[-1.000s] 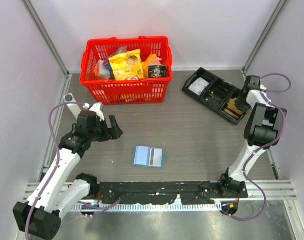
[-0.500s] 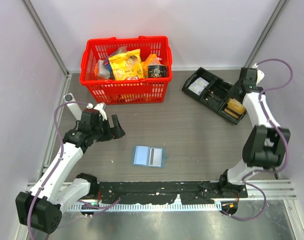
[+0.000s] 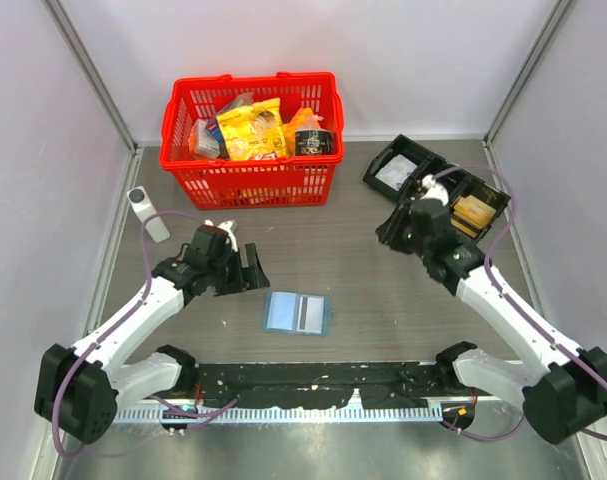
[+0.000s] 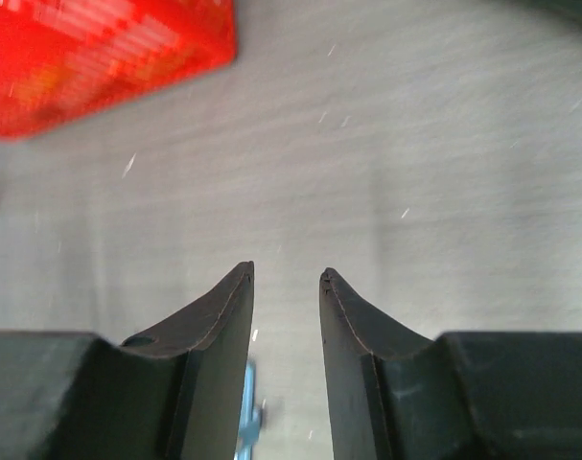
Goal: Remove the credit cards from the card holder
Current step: Remove the credit card from the card holder.
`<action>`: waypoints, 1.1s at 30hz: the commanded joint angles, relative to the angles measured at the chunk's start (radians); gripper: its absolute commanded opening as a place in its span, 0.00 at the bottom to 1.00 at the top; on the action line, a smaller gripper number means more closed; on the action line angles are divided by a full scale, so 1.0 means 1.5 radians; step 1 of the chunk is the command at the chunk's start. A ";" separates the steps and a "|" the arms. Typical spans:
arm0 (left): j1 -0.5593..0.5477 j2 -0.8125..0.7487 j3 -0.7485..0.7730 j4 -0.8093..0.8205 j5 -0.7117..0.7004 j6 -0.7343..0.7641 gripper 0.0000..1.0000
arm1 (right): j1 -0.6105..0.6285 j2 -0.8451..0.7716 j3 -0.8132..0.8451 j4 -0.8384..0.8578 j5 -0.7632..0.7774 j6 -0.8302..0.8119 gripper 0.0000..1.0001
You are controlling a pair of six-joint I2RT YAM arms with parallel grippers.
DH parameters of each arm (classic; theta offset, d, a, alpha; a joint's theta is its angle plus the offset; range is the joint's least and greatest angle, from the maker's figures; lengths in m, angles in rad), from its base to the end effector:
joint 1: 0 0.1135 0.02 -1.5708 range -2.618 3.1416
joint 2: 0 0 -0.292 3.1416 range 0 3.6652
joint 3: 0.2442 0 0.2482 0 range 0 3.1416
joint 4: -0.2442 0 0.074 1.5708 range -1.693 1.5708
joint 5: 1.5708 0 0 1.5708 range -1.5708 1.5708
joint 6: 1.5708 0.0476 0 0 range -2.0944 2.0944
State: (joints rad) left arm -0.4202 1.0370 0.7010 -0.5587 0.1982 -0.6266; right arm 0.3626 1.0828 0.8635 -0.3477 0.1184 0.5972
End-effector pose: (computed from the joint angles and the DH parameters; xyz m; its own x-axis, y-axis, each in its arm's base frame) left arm 0.1734 -0.0877 0.2480 -0.8774 -0.2377 -0.4168 -0.0025 0.8710 -0.4914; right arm 0.2203 0.0776 0.3125 -0.5609 0.3844 -0.7332 0.0682 0.9041 0.4219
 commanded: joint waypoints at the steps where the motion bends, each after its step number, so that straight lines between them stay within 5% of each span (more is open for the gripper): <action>1: -0.059 0.034 -0.019 0.071 -0.041 -0.062 0.81 | 0.115 -0.082 -0.069 0.064 -0.003 0.081 0.39; 8: -0.133 0.100 -0.052 0.137 -0.095 -0.131 0.60 | 0.375 -0.065 -0.162 0.171 0.072 0.170 0.39; 14: -0.180 0.127 -0.078 0.163 -0.126 -0.188 0.52 | 0.487 0.079 -0.159 0.250 0.095 0.192 0.39; 22: -0.210 0.133 -0.152 0.236 -0.162 -0.288 0.45 | 0.522 0.206 -0.136 0.249 0.112 0.186 0.39; 33: -0.282 0.085 -0.215 0.306 -0.161 -0.407 0.37 | 0.520 0.225 -0.120 0.137 0.189 0.147 0.40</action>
State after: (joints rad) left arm -0.7830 1.2030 0.4263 -0.1047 -0.0128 -1.1477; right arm 1.1435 1.4193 0.6300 -0.0864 0.3031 0.8558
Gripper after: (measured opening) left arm 0.376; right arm 0.393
